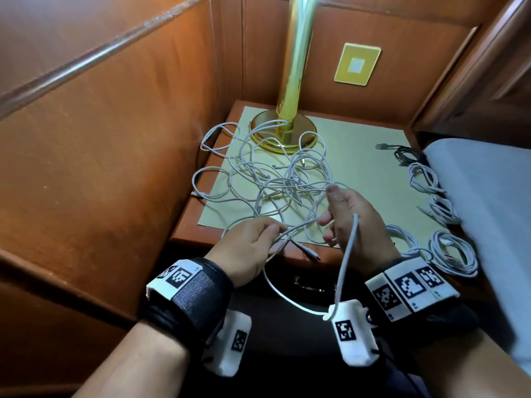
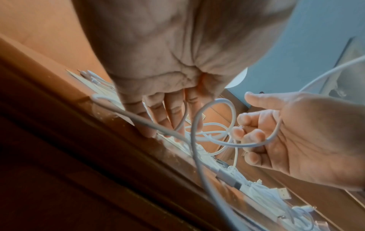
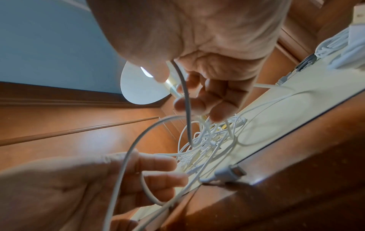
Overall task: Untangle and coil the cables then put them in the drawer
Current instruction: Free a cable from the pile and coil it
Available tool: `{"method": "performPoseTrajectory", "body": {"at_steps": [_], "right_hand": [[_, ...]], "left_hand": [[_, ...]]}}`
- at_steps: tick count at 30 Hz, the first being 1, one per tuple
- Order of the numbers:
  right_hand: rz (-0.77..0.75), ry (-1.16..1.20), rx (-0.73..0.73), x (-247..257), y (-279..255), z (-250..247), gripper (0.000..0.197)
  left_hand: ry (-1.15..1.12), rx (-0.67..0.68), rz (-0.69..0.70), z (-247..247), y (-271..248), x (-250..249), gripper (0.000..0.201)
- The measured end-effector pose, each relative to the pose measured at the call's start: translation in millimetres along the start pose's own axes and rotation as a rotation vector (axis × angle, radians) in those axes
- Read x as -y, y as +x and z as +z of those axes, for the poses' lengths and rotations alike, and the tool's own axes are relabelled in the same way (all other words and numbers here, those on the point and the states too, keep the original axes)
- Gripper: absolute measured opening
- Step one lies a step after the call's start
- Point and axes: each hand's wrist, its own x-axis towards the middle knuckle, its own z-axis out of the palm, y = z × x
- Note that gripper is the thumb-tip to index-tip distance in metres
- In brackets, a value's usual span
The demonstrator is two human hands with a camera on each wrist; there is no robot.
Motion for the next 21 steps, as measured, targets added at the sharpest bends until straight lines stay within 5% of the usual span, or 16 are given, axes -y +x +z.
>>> {"method": "performPoseTrajectory", "body": {"at_steps": [3,7,13,21], "right_hand": [[0.022,0.066,-0.045,4,0,-4,0.059],[0.092,0.243,-0.028,12,-6,-4,0.06],[0.243,0.344,0.057,20,-9,-14,0.054],[0.211,-0.293,0.321,8,-25,-26,0.032]], "left_hand": [[-0.121,0.018,-0.035,0,2,-4,0.065],[0.017,0.04,0.072,3,-2,-6,0.043],[-0.213,-0.297,-0.013,-6,5,0,0.039],[-0.255,-0.582,-0.015,-15,13,5,0.038]]}}
